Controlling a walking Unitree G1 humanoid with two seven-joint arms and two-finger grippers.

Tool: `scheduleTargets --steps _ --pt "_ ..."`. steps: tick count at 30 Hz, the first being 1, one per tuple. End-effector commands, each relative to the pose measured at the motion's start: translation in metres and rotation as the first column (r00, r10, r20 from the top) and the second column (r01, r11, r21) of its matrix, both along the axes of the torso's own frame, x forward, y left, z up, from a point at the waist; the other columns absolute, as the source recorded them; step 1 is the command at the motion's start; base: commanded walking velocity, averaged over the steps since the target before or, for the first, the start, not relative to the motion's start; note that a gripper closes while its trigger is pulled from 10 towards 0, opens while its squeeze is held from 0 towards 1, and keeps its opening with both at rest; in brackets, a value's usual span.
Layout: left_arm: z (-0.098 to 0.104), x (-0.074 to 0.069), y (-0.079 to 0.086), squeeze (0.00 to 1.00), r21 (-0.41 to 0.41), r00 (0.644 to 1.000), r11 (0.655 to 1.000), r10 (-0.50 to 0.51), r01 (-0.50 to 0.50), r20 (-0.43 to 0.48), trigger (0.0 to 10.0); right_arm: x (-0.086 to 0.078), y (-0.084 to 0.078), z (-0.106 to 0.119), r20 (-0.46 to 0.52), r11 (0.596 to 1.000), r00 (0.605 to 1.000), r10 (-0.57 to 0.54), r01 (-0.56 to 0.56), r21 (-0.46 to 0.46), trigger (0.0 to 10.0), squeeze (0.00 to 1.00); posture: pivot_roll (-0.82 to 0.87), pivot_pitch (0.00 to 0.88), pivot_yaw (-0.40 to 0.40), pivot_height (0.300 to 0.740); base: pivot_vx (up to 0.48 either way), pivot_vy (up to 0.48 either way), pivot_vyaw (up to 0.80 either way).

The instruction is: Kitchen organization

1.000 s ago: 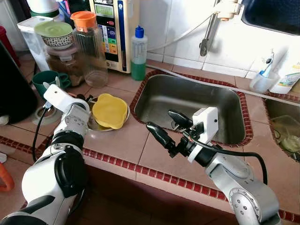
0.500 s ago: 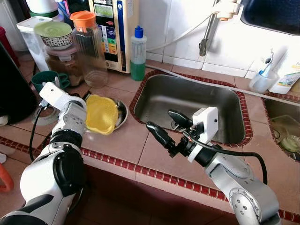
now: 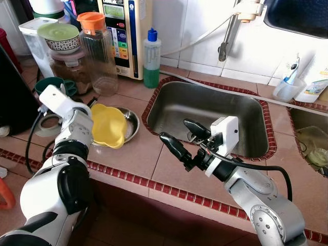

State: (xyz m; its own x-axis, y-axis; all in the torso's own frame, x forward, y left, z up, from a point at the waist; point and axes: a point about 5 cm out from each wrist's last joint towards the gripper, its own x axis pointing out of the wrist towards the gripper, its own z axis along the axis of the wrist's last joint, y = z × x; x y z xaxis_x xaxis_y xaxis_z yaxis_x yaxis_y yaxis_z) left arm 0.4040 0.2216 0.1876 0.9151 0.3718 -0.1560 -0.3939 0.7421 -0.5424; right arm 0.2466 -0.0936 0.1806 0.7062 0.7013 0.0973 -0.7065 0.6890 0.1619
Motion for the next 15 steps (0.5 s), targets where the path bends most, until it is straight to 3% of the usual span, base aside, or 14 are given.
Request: scheduleTargets --steps 1,5,12,15 --pt "0.032 0.007 -0.005 0.0 0.082 0.993 0.996 -0.031 0.022 0.116 0.0 0.002 -0.002 0.003 0.02 1.0 1.0 -0.015 0.015 -0.004 10.0 0.69 0.05 0.0 -0.015 0.74 0.0 0.0 0.0" --pt "0.052 0.009 -0.011 0.0 0.167 0.978 0.985 -0.073 0.04 0.194 0.0 0.004 -0.001 0.004 0.024 1.0 1.0 -0.016 0.016 -0.002 10.0 0.69 0.06 0.0 -0.011 0.74 0.0 0.0 0.0" --pt "0.066 0.009 -0.018 0.0 0.283 0.958 0.958 -0.12 0.043 0.262 0.0 0.007 -0.001 0.005 0.035 1.0 0.999 -0.023 0.023 0.0 10.0 0.69 0.06 0.0 -0.004 0.74 0.0 0.0 0.0" --pt "0.078 0.01 -0.026 0.0 0.274 0.925 0.958 -0.177 0.083 0.337 0.0 0.008 -0.002 0.005 0.041 0.999 0.999 -0.034 0.034 0.002 10.0 0.69 0.06 0.0 -0.003 0.74 0.0 0.0 0.0"
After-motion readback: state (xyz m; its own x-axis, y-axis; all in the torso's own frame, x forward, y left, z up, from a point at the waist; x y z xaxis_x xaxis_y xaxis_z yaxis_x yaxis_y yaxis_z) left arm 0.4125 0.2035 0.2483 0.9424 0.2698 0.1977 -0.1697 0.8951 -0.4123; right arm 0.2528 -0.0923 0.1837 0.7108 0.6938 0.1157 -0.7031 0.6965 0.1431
